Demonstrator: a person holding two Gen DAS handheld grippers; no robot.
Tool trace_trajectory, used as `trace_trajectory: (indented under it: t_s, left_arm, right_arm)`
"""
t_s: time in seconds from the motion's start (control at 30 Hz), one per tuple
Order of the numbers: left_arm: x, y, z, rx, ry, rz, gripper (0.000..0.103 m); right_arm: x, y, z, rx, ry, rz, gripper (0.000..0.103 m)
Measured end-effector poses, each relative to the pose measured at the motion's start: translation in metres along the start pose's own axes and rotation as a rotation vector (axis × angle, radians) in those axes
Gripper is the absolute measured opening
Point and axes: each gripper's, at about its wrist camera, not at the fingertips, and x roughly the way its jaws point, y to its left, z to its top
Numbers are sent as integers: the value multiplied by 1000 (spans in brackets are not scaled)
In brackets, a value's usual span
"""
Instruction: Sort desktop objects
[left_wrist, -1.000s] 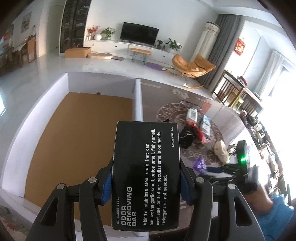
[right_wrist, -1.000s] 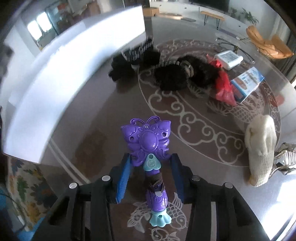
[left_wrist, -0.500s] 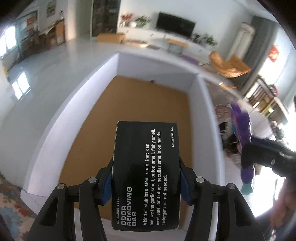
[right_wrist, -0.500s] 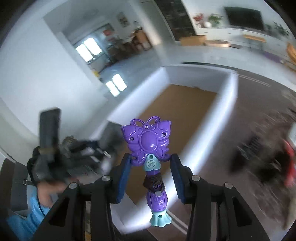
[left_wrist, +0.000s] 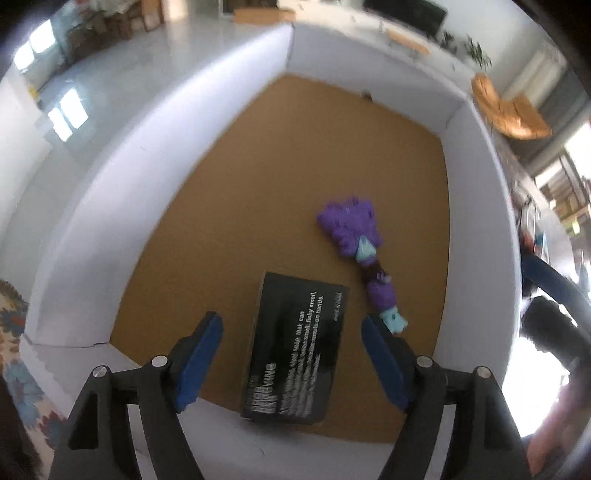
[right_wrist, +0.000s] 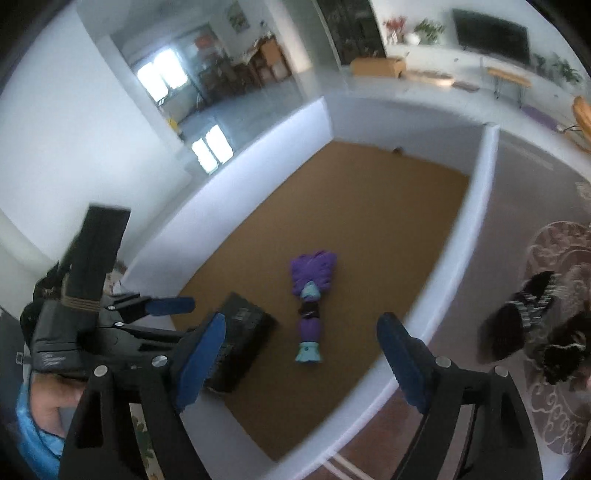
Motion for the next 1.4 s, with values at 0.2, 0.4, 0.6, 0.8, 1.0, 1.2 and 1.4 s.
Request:
trace_trajectory:
  t_s: [0.2, 0.4, 0.6, 0.8, 1.0, 1.2, 1.4]
  left_arm:
    - [-59, -38, -25, 81, -273, -46, 77]
    - [-99, -148, -71, 326, -336, -286, 77]
    - [-52, -264, -130, 500, -201, -392, 96]
    - [42, -340, -152, 509, -113, -318, 94]
    - [66, -392, -142, 646, -235, -194, 103]
    - [75, -401, -114, 626, -225, -203, 103]
    - [82, -424, -118, 626, -225, -202, 103]
  right_arm:
    - [-74, -64, -57, 6, -199, -222, 101]
    - [-124, -175, -177, 210, -178, -511, 101]
    - [-168, -250, -271, 422, -137, -664, 101]
    - [-190, -271, -286, 432, -127, -737, 103]
    - [-200, -279, -288, 414, -127, -721, 103]
    - [-192, -288, -275, 424, -85, -708, 103]
    - [-182, -289, -275, 410, -94, -706, 103]
